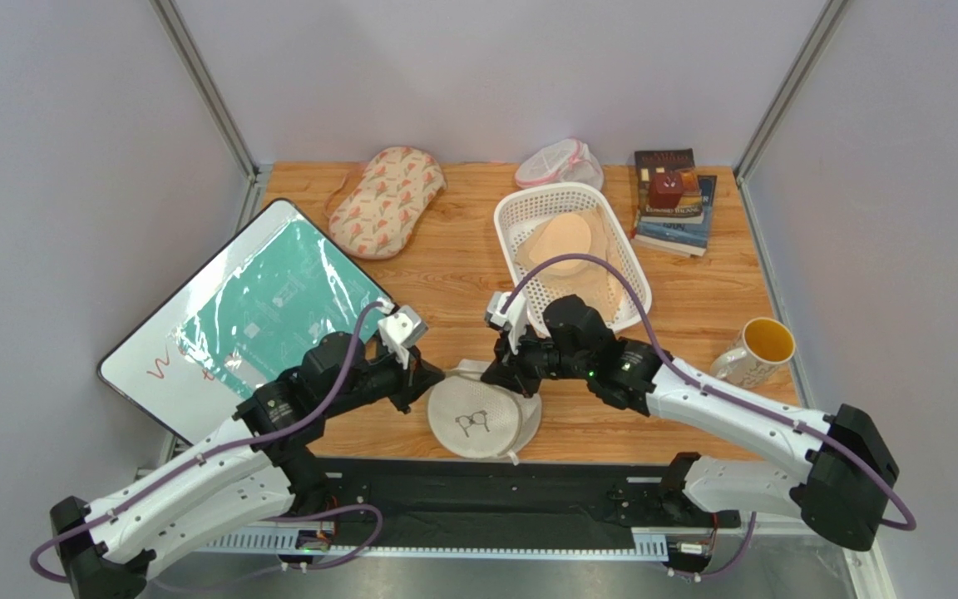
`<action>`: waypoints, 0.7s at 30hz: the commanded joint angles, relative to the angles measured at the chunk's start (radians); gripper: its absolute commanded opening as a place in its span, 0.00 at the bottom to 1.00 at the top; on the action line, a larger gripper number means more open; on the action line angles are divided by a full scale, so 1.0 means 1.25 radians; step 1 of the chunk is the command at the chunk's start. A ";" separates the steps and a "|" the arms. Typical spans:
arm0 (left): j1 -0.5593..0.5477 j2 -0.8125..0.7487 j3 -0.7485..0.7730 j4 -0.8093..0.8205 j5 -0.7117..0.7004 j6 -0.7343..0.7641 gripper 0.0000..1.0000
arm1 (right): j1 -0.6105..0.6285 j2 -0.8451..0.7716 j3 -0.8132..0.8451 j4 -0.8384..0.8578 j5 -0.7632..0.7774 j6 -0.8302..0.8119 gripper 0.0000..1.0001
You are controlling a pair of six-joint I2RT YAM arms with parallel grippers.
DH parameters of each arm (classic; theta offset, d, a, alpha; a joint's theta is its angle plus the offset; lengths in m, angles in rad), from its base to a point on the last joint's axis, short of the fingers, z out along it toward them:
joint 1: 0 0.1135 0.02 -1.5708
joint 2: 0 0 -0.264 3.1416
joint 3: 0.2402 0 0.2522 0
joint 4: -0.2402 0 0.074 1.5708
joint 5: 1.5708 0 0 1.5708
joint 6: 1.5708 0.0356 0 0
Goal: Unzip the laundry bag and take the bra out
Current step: Unzip the laundry bag at the center of the board.
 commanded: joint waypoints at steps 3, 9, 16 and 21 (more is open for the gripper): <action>0.003 -0.046 -0.012 -0.002 -0.088 -0.024 0.00 | -0.004 -0.074 -0.042 -0.024 0.101 0.014 0.00; 0.003 -0.074 -0.025 -0.029 -0.140 -0.046 0.00 | -0.004 -0.103 -0.068 -0.035 0.138 0.046 0.00; 0.003 -0.100 -0.031 -0.050 -0.166 -0.064 0.00 | -0.006 -0.145 -0.093 -0.043 0.171 0.078 0.00; 0.003 -0.075 -0.024 -0.033 -0.119 -0.048 0.00 | -0.005 -0.149 -0.082 -0.066 0.165 0.081 0.22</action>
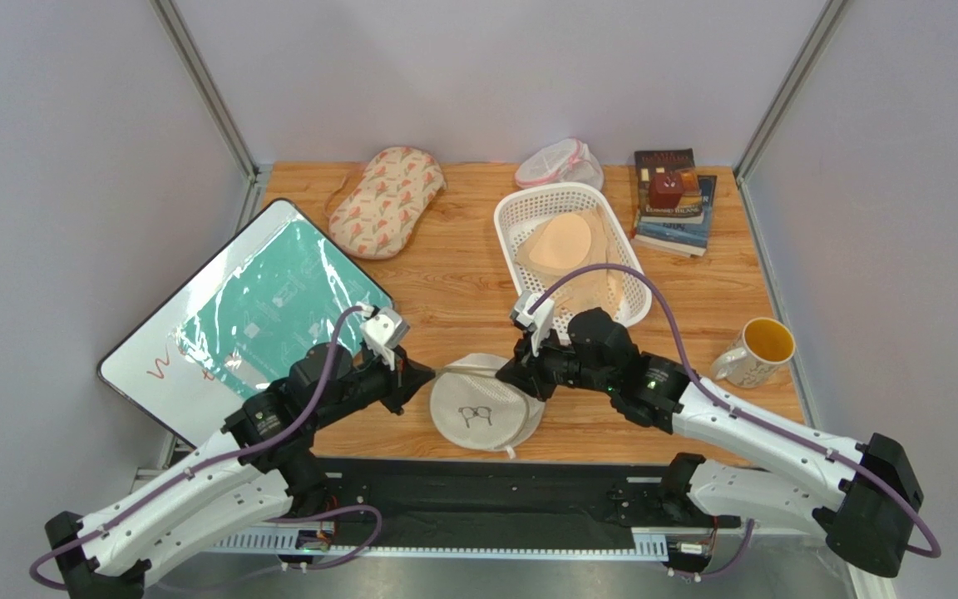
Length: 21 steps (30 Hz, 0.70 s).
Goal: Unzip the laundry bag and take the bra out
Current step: Unzip the laundry bag at the center of the board.
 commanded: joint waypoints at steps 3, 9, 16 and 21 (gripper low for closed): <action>0.007 0.052 0.028 -0.009 0.006 0.036 0.00 | -0.008 -0.017 0.035 -0.116 0.059 -0.013 0.57; 0.007 0.090 0.057 0.010 0.075 0.064 0.00 | -0.006 0.013 0.132 -0.148 0.005 -0.042 0.79; 0.008 0.109 0.069 0.007 0.106 0.068 0.00 | -0.003 0.070 0.205 -0.148 -0.060 -0.087 0.82; 0.007 0.120 0.079 0.005 0.114 0.071 0.00 | 0.023 0.135 0.227 -0.142 -0.085 -0.118 0.82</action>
